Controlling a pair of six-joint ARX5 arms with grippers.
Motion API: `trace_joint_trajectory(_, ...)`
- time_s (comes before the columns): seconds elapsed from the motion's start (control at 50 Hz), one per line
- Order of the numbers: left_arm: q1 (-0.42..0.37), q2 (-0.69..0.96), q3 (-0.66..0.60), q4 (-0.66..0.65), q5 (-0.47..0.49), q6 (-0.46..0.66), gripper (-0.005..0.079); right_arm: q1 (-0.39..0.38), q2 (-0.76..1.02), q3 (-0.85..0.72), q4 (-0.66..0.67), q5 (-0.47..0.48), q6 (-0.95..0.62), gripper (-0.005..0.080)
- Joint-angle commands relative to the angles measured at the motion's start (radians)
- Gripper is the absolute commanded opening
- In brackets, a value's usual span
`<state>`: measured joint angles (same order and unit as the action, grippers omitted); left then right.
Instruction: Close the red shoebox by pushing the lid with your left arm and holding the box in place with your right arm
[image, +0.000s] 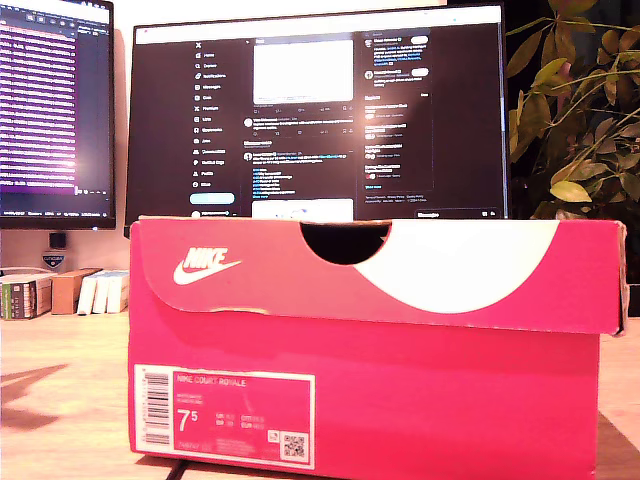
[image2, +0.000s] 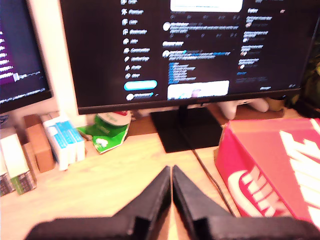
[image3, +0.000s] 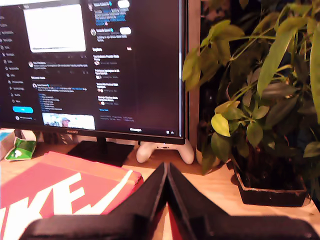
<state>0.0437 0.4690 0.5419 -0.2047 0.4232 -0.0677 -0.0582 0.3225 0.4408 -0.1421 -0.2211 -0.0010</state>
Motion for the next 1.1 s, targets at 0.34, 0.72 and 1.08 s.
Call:
trace_joint_trajectory(0.34,-0.005,-0.179,-0.147,0.016,-0.025,-0.098,-0.0019,0.002,-0.145,-0.138,0.010,-0.005,0.081,-0.0012)
trace_joint_trajectory(0.72,-0.037,-0.318,-0.280,0.055,-0.137,-0.150,-0.0019,0.071,-0.324,-0.285,-0.042,0.108,0.111,-0.0012)
trace_joint_trajectory(1.08,-0.080,-0.483,-0.421,0.040,-0.235,-0.129,-0.0019,0.111,-0.321,-0.312,-0.072,0.259,0.028,-0.0012)
